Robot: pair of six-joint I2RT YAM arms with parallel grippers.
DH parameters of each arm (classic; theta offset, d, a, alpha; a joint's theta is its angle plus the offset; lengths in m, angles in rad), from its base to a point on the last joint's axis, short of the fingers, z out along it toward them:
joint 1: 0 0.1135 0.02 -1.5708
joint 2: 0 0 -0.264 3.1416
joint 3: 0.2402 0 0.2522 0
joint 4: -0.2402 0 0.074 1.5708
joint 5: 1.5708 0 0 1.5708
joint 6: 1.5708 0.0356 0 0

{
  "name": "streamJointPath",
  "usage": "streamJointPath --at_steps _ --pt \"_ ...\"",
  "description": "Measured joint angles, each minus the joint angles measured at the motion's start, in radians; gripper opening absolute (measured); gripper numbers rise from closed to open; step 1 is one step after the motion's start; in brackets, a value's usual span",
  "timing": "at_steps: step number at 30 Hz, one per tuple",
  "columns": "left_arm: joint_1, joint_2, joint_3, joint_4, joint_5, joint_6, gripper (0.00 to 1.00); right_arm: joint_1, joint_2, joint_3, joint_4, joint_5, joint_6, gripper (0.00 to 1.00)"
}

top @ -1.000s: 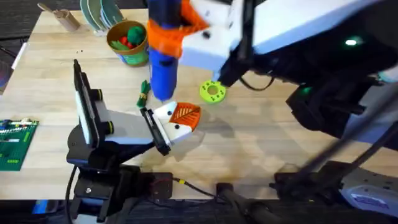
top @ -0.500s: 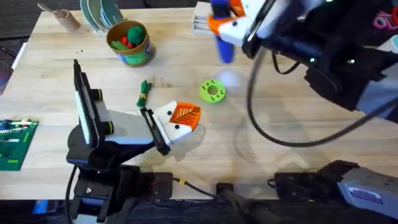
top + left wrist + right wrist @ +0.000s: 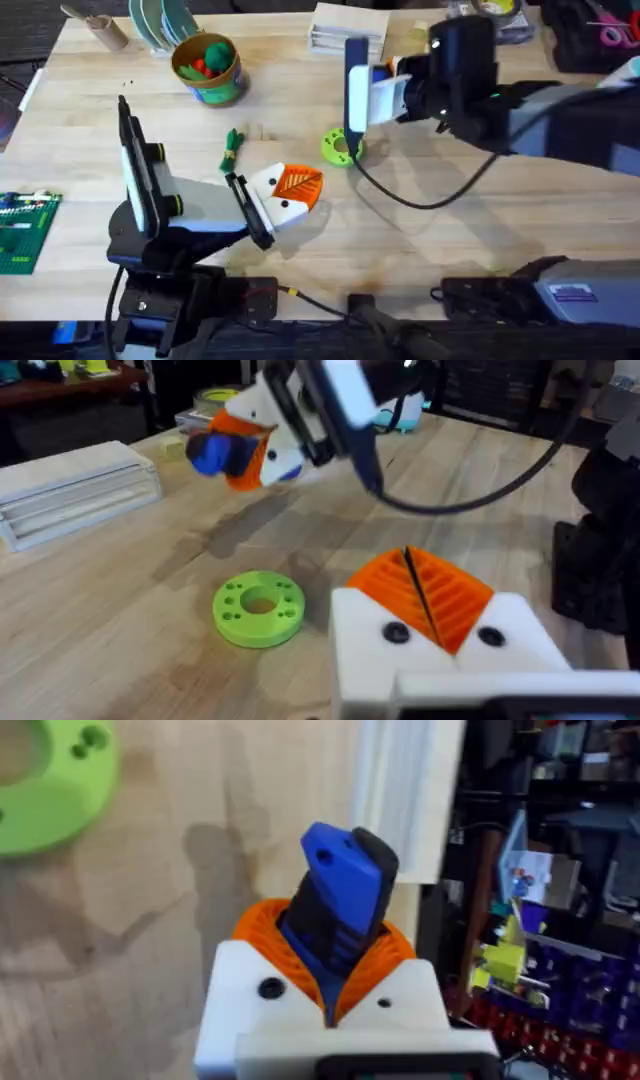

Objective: Pick up the gripper from the table and insert it into the empty holder that is missing its gripper. Then pick up a screw, insert it into the mounting hole, and use the screwdriver to tighten it. Finally, clean up the table by picking up the vegetable and placing it into the bucket.

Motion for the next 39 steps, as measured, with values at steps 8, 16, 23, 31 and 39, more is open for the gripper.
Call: streamJointPath --at_steps 8,16,23,31,39 --pt "0.0 0.0 0.0 0.0 0.0 0.0 0.003 0.0 0.123 0.007 -0.002 0.036 -0.055 0.156" --pt "0.0 0.0 0.0 0.0 0.0 0.0 0.003 0.01 0.123 0.04 -0.068 0.052 -0.068 0.968" --pt "0.0 0.0 0.0 0.0 0.0 0.0 0.003 0.02 0.115 0.045 -0.102 0.062 0.04 0.98" --pt "0.0 0.0 0.0 0.0 0.0 0.0 0.003 0.022 0.024 0.045 -0.118 0.059 0.282 0.985" --pt "0.0 0.0 0.0 0.0 -0.002 0.0 0.677 0.022 -0.133 0.045 -0.116 0.059 0.573 0.985"
